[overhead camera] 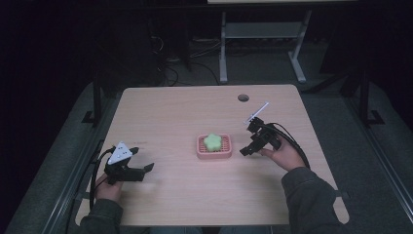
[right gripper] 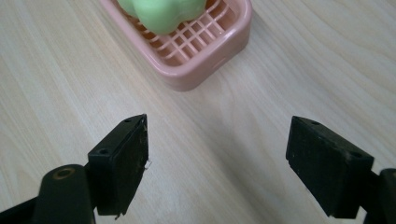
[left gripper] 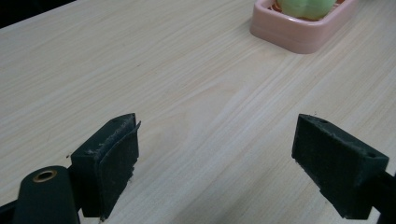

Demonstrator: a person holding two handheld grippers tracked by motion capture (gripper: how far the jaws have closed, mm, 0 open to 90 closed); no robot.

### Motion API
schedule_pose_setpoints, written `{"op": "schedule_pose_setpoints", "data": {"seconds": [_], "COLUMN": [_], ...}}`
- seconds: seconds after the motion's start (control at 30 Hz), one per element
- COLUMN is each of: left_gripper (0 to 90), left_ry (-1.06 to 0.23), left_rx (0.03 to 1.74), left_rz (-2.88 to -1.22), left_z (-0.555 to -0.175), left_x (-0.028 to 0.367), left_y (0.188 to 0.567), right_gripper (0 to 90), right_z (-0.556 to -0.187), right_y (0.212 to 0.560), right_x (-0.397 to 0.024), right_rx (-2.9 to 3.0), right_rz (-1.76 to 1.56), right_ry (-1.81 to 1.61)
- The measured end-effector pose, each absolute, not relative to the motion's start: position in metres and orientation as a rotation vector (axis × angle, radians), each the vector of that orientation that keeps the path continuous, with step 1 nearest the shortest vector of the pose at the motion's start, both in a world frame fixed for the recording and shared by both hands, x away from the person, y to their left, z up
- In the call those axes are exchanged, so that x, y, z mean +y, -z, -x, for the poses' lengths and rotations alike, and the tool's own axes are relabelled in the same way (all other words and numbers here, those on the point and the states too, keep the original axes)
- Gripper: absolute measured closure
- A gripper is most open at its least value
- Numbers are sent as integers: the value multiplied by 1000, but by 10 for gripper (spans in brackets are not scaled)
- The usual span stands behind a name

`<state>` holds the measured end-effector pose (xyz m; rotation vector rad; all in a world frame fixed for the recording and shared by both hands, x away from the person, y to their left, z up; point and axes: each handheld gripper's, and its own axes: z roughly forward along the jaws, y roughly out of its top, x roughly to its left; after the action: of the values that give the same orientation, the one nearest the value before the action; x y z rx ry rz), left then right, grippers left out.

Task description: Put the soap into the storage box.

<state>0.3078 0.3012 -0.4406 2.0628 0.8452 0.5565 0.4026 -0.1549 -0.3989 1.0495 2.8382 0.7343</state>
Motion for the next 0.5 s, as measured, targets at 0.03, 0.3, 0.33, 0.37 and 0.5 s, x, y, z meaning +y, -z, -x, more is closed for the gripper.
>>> {"op": "schedule_pose_setpoints", "data": {"seconds": [0.03, 0.3, 0.33, 0.37, 0.5], "left_gripper": [144, 144, 144, 144, 144], "left_ry": [-555, -551, -551, -553, -552], "left_rx": [847, 850, 850, 844, 849], "left_rz": [-2062, -2060, -2061, -2069, -2063], "left_z": [-308, -308, -308, -308, -308], "left_x": [301, 301, 301, 301, 300], "left_y": [441, 441, 441, 441, 442], "right_gripper": [209, 206, 207, 207, 204], "right_z": [-402, -393, -392, -391, -387], "right_y": [399, 402, 402, 403, 407], "right_x": [-156, -166, -167, -169, -173], "right_rx": [2836, 2827, 2827, 2827, 2831], "right_rz": [-1051, -1059, -1068, -1068, -1083], "right_ry": [-743, -743, -750, -747, -752]}}
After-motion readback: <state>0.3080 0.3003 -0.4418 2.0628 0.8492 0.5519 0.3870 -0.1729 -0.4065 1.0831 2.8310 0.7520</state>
